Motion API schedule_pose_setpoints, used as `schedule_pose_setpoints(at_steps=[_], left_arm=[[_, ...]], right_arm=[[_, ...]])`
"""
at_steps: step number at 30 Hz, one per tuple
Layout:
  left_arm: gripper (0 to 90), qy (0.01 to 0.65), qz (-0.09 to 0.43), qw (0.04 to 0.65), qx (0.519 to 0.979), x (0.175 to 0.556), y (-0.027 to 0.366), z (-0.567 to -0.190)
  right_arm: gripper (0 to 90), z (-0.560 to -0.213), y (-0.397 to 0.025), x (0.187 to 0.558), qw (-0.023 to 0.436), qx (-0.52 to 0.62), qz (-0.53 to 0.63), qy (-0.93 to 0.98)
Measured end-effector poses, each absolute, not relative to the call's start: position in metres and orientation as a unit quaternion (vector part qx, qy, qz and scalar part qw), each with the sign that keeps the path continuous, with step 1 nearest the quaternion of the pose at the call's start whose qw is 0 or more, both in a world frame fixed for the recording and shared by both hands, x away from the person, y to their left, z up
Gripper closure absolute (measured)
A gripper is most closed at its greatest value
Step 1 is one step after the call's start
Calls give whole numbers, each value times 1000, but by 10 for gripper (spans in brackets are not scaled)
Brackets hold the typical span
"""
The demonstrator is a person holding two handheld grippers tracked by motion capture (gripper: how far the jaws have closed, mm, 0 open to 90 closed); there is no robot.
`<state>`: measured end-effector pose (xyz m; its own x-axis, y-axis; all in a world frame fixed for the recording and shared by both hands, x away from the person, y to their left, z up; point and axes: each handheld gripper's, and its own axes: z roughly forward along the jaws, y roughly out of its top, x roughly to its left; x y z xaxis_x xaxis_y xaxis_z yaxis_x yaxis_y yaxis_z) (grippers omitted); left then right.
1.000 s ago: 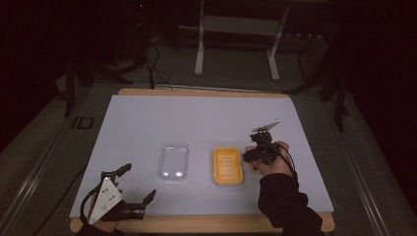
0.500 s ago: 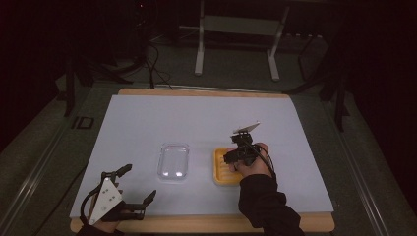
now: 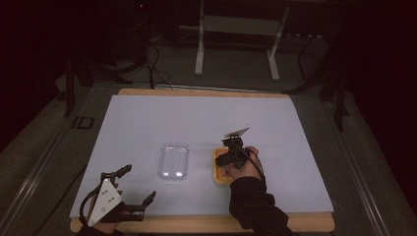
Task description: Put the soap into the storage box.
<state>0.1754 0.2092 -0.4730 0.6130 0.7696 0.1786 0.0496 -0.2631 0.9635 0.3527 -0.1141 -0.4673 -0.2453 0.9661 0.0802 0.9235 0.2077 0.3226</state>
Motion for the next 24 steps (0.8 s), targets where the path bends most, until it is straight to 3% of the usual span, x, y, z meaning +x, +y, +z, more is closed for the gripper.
schedule_pose_setpoints(at_steps=[24], left_arm=[[9, 281, 335, 541, 718, 174, 210, -472]], right_arm=[[344, -483, -108, 349, 73, 611, 136, 776]])
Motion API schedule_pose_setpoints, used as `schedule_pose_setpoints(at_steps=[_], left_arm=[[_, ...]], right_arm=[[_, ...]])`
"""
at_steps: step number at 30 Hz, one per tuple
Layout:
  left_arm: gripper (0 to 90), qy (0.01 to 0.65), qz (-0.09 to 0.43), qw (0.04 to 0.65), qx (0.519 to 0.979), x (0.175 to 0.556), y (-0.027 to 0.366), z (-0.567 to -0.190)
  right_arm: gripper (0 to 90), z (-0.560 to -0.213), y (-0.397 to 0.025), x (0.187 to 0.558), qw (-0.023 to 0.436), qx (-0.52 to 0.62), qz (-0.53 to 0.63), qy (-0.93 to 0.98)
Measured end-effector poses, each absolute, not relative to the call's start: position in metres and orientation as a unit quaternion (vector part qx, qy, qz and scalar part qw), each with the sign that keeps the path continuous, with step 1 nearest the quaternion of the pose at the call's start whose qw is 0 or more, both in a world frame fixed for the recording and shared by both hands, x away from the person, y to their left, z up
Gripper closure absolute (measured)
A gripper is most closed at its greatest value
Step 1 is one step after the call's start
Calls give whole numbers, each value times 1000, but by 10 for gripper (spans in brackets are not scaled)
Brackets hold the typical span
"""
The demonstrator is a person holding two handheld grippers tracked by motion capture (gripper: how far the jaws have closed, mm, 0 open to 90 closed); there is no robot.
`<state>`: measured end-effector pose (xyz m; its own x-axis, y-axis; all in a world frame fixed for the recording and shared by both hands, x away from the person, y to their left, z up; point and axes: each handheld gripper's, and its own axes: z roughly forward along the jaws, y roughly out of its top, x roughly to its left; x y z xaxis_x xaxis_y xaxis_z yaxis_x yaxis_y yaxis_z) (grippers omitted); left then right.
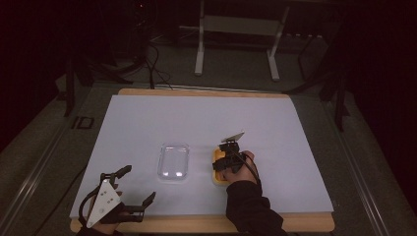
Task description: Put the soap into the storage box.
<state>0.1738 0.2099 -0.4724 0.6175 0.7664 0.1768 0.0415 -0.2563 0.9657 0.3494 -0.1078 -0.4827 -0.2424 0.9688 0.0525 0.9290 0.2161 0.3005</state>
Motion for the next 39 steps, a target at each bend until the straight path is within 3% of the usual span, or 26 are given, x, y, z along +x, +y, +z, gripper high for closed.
schedule_pose_setpoints(at_steps=[18, 24, 26, 39], left_arm=[[9, 281, 334, 538, 721, 174, 210, -473], [9, 282, 334, 534, 723, 173, 211, -474], [9, 285, 333, 531, 725, 172, 211, -475], [9, 288, 330, 532, 725, 165, 216, -476]], right_arm=[[305, -450, -118, 353, 93, 572, 166, 798], [231, -439, -122, 354, 88, 547, 185, 812], [127, -437, -123, 354, 65, 522, 206, 825], [108, -447, -142, 355, 65, 418, 233, 875]])
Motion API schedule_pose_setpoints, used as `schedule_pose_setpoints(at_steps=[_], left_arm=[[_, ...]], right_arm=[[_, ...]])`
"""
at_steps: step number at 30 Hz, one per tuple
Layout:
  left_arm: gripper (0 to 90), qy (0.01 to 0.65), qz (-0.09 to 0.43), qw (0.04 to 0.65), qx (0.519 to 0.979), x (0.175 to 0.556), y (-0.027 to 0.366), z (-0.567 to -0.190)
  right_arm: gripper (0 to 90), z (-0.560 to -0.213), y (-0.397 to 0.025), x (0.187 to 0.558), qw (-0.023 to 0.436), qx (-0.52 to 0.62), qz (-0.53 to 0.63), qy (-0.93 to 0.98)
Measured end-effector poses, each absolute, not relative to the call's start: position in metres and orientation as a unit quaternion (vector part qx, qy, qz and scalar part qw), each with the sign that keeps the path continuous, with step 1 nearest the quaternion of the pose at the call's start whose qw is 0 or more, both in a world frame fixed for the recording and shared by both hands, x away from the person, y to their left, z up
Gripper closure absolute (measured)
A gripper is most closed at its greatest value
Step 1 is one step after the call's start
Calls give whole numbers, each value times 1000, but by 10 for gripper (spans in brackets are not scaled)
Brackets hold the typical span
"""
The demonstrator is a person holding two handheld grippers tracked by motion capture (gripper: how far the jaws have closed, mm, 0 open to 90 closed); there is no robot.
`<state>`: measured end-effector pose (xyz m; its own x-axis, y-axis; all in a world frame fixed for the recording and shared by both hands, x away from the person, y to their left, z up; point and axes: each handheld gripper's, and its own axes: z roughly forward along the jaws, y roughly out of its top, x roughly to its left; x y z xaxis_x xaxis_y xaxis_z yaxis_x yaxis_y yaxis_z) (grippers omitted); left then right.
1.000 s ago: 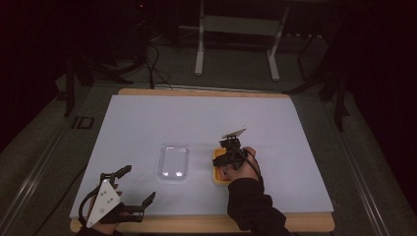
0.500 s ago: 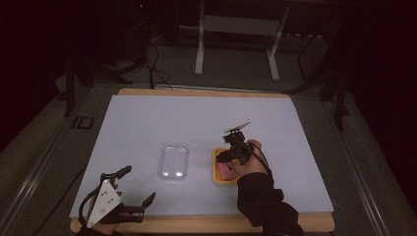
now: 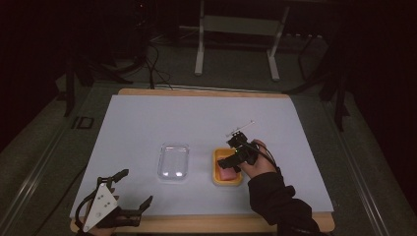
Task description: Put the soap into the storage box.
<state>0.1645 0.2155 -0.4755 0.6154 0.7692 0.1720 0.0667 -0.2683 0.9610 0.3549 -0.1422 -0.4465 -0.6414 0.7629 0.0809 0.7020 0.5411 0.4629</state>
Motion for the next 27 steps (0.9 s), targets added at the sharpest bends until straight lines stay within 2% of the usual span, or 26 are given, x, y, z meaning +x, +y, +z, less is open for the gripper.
schedule_pose_setpoints(at_steps=[11, 27], left_arm=[[9, 294, 330, 524, 728, 164, 215, -478], [9, 298, 333, 519, 729, 163, 215, -479]], right_arm=[[109, -445, -183, 343, 91, 386, 274, 876], [108, -460, -257, 324, 81, 418, 293, 856]])
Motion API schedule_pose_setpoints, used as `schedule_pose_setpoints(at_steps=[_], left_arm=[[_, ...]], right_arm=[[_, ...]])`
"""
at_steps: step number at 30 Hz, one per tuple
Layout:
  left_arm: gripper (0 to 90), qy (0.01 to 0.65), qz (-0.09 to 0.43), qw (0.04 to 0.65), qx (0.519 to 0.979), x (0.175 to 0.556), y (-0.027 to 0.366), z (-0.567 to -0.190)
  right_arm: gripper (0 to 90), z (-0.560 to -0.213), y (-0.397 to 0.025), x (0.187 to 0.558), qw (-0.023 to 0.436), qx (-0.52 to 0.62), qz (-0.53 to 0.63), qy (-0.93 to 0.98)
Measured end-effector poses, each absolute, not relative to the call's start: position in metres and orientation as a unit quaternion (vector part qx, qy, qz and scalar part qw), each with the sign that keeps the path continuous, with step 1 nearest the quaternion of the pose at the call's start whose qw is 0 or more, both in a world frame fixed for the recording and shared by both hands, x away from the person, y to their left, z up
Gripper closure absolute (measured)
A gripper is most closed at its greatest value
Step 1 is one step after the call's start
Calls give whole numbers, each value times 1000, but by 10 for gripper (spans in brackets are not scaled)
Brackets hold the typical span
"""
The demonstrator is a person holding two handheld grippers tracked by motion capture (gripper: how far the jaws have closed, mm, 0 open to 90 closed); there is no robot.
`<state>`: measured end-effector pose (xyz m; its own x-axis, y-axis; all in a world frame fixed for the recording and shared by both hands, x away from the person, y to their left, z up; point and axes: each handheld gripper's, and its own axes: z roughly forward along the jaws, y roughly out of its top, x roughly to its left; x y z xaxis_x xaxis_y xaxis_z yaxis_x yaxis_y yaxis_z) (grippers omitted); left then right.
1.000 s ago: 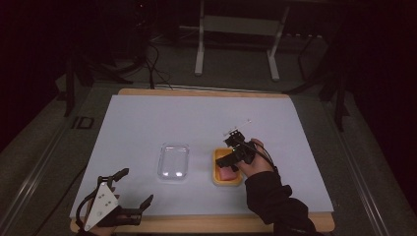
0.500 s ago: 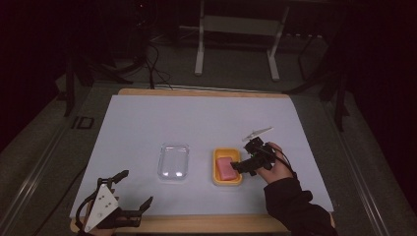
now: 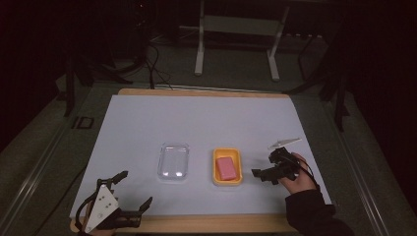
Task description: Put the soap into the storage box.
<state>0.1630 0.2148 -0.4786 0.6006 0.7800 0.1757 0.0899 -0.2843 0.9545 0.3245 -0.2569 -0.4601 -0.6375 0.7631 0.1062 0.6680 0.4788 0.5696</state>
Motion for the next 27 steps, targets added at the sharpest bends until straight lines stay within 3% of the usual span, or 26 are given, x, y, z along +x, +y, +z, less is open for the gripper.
schedule_pose_setpoints(at_steps=[19, 27], left_arm=[[9, 292, 332, 518, 733, 161, 214, -478], [9, 283, 331, 521, 734, 159, 214, -477]], right_arm=[[128, -477, -290, 295, 101, 423, 288, 853], [126, -485, -305, 292, 140, 415, 289, 851]])
